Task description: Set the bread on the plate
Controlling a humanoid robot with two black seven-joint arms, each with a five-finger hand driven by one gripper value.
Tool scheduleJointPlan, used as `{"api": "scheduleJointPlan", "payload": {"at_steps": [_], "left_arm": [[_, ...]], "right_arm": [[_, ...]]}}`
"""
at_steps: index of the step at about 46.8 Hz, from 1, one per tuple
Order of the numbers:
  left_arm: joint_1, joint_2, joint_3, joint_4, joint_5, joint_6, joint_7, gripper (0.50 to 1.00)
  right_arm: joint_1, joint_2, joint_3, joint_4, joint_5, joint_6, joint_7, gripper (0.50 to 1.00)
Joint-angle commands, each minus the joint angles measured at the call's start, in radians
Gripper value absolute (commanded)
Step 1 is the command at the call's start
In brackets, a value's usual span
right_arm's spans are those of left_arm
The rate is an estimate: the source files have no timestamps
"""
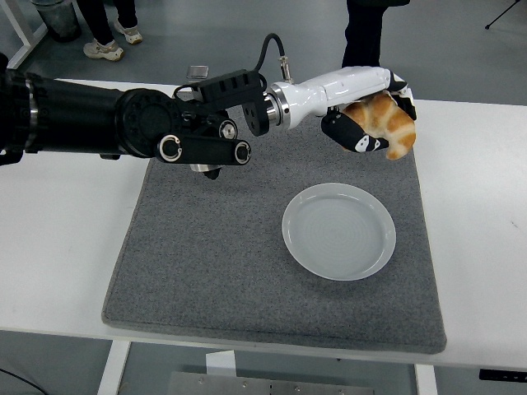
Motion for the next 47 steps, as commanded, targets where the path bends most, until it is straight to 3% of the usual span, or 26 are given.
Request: {"api": "scheduleJointPlan", "payload": {"at_steps": [1,15,34,47], "left_arm": [[0.043,-0.010,0.000,0.001,0.075,0.014,0.000,0.500],[0.224,-0.013,-0.003,0.010,0.272,0.073,-0.008,0.500],[0.344,-0.013,-0.004,0.116,0.335,0.096,-0.040,0.500],[0.362,-0.036,-0.006,0.117,0.335,0.099,-0.040,0.500]], "right_arm": [[0.000,0.000,0.001,0.000,0.000,0.000,0.000,0.952],[0.000,0.000,0.001,0.000,0.000,0.000,0.000,0.952],[0.000,0.000,-0.001,0.000,0.000,0.000,0.000,0.952],[0.000,0.000,-0.001,0.000,0.000,0.000,0.000,0.952]]}}
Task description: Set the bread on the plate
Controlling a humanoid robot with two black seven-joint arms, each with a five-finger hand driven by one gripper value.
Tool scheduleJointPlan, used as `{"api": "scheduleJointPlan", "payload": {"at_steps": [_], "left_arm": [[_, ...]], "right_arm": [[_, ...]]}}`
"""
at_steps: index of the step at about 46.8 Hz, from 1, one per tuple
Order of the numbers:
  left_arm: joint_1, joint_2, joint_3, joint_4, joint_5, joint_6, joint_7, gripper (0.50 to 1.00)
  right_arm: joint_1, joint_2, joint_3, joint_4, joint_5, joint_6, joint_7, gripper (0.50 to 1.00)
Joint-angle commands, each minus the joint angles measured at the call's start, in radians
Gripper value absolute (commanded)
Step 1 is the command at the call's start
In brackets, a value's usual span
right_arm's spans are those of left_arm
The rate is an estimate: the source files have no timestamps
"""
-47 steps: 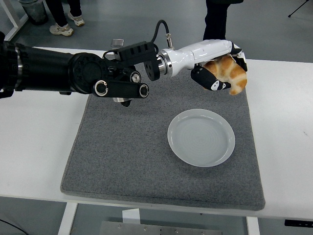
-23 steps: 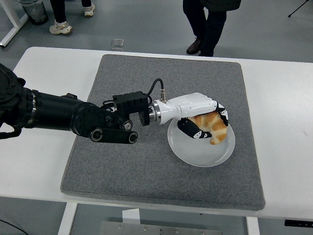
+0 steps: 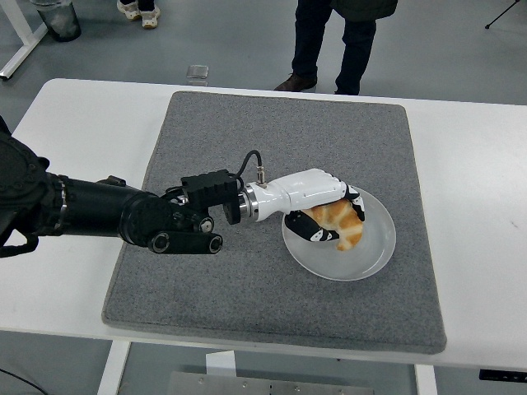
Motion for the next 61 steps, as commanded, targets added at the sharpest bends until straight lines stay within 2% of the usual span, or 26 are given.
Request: {"api": "scheduleJointPlan", "payload": {"at_steps": [1,16,36,46,58,61], "left_arm": [[0.002,-0.004,0.000,0.001,0.000,0.002,0.000,0.500],[0.037,-0.059,0.000,0.063,0.000,0.000,-0.002,0.500],[0.060,-0.067,-0.008,0.087,-0.015,0.003,0.000,0.500],[0.080,-0.067,-0.031,0.100,-0.019,0.005,0.000,0.653],[0.085,-0.067,-0.032,0.100,-0.019,0.005,0.000,0.746],[0.085,-0.067,-0.033,0.100,-0.020,0.005,0.000,0.784]], "right_arm": [[0.000,0.000,0.000,0.000,0.000,0.000,0.000,0.952],[0.000,0.000,0.000,0.000,0.000,0.000,0.000,0.952],[0.000,0.000,0.000,0.000,0.000,0.000,0.000,0.952],[0.000,0.000,0.000,0.000,0.000,0.000,0.000,0.952],[0.000,0.000,0.000,0.000,0.000,0.000,0.000,0.952],[0.000,0.000,0.000,0.000,0.000,0.000,0.000,0.952]]}}
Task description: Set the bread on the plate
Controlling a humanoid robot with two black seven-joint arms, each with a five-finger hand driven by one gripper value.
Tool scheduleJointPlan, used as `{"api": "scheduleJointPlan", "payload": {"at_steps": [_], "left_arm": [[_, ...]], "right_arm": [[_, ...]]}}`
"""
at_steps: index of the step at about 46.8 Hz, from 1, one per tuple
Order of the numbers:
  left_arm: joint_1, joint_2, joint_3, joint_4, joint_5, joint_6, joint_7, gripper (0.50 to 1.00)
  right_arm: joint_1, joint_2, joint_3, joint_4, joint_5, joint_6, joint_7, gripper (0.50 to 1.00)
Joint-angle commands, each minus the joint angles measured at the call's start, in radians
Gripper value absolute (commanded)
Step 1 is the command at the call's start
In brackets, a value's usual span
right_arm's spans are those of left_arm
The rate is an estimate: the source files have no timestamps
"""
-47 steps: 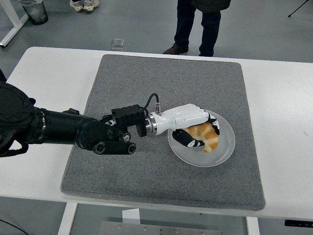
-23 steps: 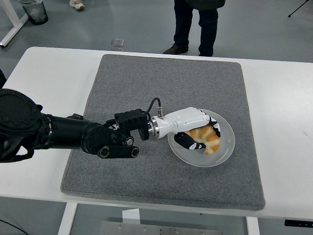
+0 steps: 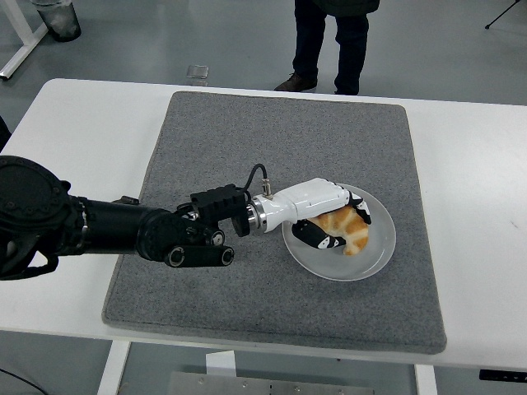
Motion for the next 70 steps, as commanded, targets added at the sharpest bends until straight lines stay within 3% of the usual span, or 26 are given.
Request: {"api": "scheduleJointPlan", "payload": {"at_steps": [1,10,14,24,30,44,52,63,70], "left_arm": [[0.000,0.002,-0.002,-0.001,-0.002,0.000,0.000,0.795],[0.002,0.003,-0.023,-0.006,-0.002,-0.001,0.000,0.874],[0.000,0.005,-0.025,-0.007,-0.002,-0.001,0.001,0.887],[-0.003,0.008,-0.026,-0.021,-0.003,-0.001,0.001,0.988],[-0.008,0.029,-0.042,-0.061,-0.003,-0.003,0.001,0.992],[-0.025,0.173,-0.164,-0.147,-0.008,-0.032,0.001,0.994],[-0.021,0.253,-0.344,-0.144,-0.064,-0.176,0.001,0.994],[-0.012,0.314,-0.606,-0.044,-0.390,-0.524,0.008,0.992],[-0.006,0.315,-0.674,0.077,-0.474,-0.618,0.011,0.994]], "right_arm": [[0.000,0.000,0.000,0.000,0.000,0.000,0.000,0.952],[0.000,0.000,0.000,0.000,0.002,0.000,0.000,0.952],[0.000,0.000,0.000,0.000,0.000,0.000,0.000,0.954],[0.000,0.000,0.000,0.000,0.000,0.000,0.000,0.952],[0.000,0.000,0.000,0.000,0.000,-0.002,0.000,0.952],[0.000,0.000,0.000,0.000,0.000,0.000,0.000,0.952],[-0.002,0.000,0.000,0.000,0.000,0.000,-0.001,0.952],[0.000,0.000,0.000,0.000,0.000,0.000,-0.001,0.952],[0.000,0.000,0.000,0.000,0.000,0.000,-0.001,0.952]]}}
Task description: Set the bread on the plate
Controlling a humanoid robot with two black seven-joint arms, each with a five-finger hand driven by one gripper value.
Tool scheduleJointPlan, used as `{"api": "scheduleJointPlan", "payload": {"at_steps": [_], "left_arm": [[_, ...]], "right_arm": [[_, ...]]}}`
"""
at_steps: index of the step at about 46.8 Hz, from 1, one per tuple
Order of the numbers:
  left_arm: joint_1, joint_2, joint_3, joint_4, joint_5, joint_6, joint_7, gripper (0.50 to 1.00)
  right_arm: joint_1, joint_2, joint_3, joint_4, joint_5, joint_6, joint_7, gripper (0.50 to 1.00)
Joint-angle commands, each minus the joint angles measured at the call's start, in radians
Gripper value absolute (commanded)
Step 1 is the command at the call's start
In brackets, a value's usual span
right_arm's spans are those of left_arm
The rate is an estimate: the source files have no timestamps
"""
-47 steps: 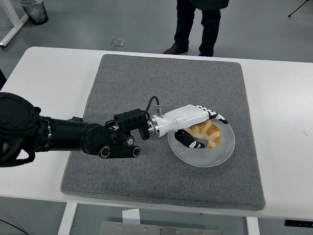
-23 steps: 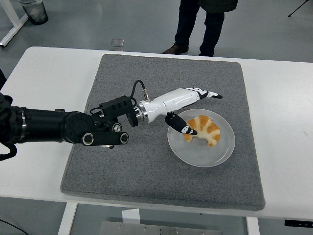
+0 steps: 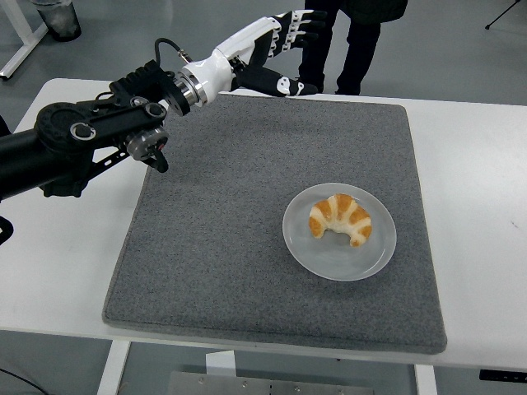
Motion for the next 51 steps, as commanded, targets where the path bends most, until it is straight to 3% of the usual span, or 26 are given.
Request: {"api": "scheduleJointPlan", "payload": {"at_steps": [1,23,29,51], "left_arm": [[0.002,-0.002,-0.015,0.068,-0.040,-0.033,0.000,0.994],[0.010,-0.015,-0.026,0.399,-0.405,-0.297,0.008,0.992],[0.040,-0.025,-0.026,0.427,-0.479,-0.307,0.008,0.994],[0.109,-0.034,-0.029,0.427,-0.477,-0.309,0.002,0.994]], "right_arm": [[0.001,0.000,0.000,0.000,0.000,0.000,0.000,0.952],[0.001,0.000,0.000,0.003,0.000,-0.002,0.000,0.952],[0.000,0.000,0.000,0.005,0.000,0.000,0.000,0.952],[0.000,0.000,0.000,0.008,-0.001,0.000,0.000,0.954]]}}
